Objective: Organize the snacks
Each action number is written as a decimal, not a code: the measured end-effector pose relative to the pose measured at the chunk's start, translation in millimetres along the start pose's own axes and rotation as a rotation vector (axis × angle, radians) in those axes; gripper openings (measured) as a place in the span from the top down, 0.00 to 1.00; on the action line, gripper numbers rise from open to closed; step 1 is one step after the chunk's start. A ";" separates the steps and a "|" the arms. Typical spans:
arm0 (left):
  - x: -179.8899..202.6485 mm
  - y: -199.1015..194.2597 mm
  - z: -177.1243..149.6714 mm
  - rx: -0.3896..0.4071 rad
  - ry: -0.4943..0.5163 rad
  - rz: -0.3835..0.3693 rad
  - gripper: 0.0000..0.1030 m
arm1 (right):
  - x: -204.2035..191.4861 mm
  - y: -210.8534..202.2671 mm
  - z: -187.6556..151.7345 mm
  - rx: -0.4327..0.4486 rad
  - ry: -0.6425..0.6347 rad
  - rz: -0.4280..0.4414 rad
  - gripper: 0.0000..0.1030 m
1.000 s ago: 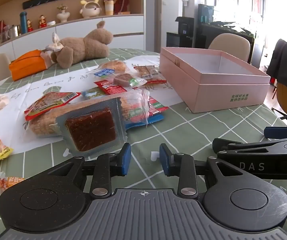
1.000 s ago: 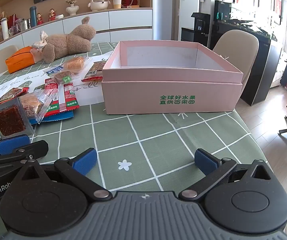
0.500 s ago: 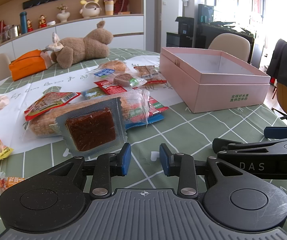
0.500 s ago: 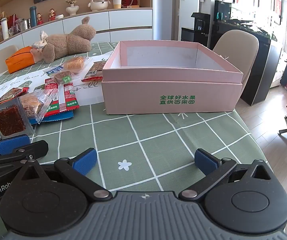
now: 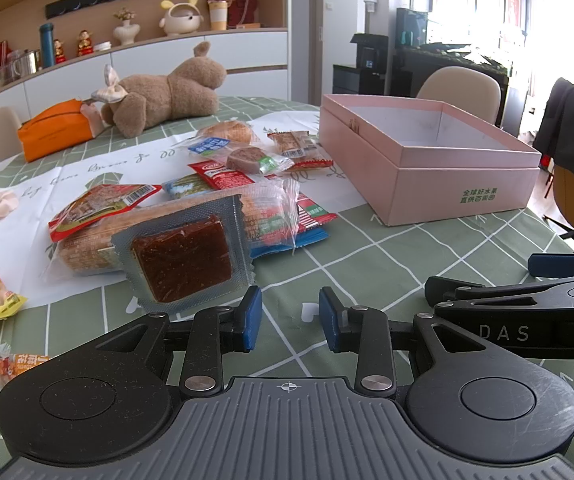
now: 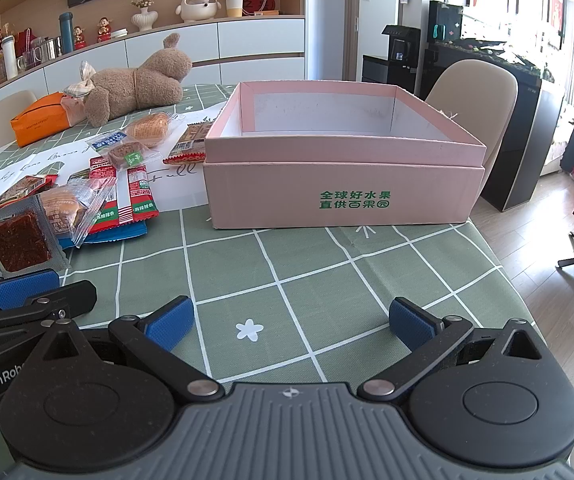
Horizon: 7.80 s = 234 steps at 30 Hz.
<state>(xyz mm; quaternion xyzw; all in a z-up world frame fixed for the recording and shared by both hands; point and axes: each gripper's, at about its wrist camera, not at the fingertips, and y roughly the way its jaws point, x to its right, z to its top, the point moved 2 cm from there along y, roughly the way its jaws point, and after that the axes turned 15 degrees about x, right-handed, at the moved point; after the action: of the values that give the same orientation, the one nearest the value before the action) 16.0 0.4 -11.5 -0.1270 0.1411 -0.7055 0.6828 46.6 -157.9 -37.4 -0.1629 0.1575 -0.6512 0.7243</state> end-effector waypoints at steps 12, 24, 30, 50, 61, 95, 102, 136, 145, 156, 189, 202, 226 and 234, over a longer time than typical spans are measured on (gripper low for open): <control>0.0 0.0 0.0 0.000 0.000 0.000 0.65 | 0.0 -0.2 0.0 0.000 0.000 0.000 0.00; -0.4 -0.1 -0.1 0.000 0.003 0.001 0.65 | 0.2 -0.1 0.0 0.000 0.000 0.000 0.00; -1.0 -0.1 -0.1 0.000 0.003 0.001 0.65 | 0.2 -0.1 0.0 0.000 0.000 0.000 0.00; -0.1 0.1 -0.3 0.000 0.004 0.001 0.65 | 1.3 2.1 -0.5 0.000 -0.002 0.006 0.00; -1.4 -18.0 10.9 -0.061 0.001 -0.036 0.65 | 7.0 4.9 9.2 -0.141 -0.029 0.052 0.00; -207.1 -29.5 15.0 -0.133 -0.340 0.283 0.67 | -221.3 3.0 22.4 -0.241 -0.310 0.721 0.59; -204.2 -17.0 18.5 -0.126 -0.310 0.302 0.67 | -177.5 -0.9 28.9 -0.270 -0.275 0.661 0.70; -85.5 -20.4 5.6 -0.243 -0.074 -0.186 0.71 | 5.6 -6.1 18.9 -0.241 -0.032 0.216 0.27; -95.2 -52.2 23.3 -0.299 -0.236 0.004 0.70 | 2.6 -10.6 18.4 -0.232 -0.065 0.224 0.23; -47.0 -63.4 15.3 -0.417 -0.143 -0.102 0.70 | 4.3 -14.9 21.1 -0.221 -0.078 0.253 0.22; 13.3 -42.3 14.6 -0.381 0.057 -0.048 0.43 | 34.1 -11.7 6.1 -0.185 -0.080 0.127 0.13; -46.6 -67.1 26.0 -0.343 -0.175 0.068 0.34 | 35.2 -13.9 1.2 -0.170 -0.085 0.127 0.03; -21.8 -60.8 9.8 -0.362 -0.144 -0.097 0.41 | 29.3 -10.8 9.1 -0.184 -0.082 0.191 0.07; 5.5 -73.6 12.4 -0.375 -0.142 -0.199 0.41 | -14.9 20.0 30.7 -0.163 -0.164 0.311 0.41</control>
<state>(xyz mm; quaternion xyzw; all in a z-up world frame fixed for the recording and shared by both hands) -47.8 -3.4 27.3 -0.3143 0.2083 -0.7200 0.5825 76.4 -140.2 -18.4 -0.2474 0.1736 -0.5011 0.8109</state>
